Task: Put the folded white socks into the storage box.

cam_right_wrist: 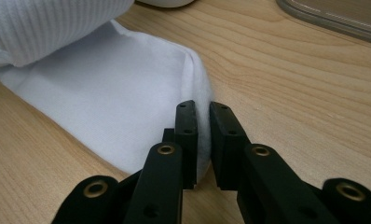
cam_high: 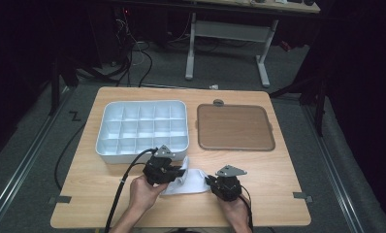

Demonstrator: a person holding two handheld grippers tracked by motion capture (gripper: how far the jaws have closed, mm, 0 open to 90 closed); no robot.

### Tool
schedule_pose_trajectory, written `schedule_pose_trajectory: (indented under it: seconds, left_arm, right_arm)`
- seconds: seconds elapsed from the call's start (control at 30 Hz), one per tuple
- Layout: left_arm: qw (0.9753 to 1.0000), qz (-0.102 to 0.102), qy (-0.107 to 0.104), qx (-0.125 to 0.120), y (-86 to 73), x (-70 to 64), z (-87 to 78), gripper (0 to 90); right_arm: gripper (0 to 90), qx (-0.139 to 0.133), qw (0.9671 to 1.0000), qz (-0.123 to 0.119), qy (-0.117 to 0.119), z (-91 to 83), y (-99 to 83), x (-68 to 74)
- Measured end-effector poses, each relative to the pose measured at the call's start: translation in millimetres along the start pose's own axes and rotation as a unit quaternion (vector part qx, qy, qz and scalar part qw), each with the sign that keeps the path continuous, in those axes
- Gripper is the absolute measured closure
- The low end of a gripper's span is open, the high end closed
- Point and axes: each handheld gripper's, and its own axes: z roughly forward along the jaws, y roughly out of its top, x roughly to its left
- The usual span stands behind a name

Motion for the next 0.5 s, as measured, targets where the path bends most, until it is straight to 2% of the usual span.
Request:
schedule_pose_trajectory:
  seconds: [0.07, 0.5]
  left_arm:
    - [1.0000, 0.007, -0.001, 0.004, -1.7, -2.0, 3.0, 80.7]
    - [0.9997, 0.016, -0.008, 0.018, -10.9, -12.6, 19.6, 80.7]
  right_arm:
    - [82.2, 0.000, 1.0000, -0.003, -0.001, 0.3, -0.2, 0.4]
    - [82.2, 0.000, 1.0000, -0.002, 0.000, 0.4, -1.0, 0.5]
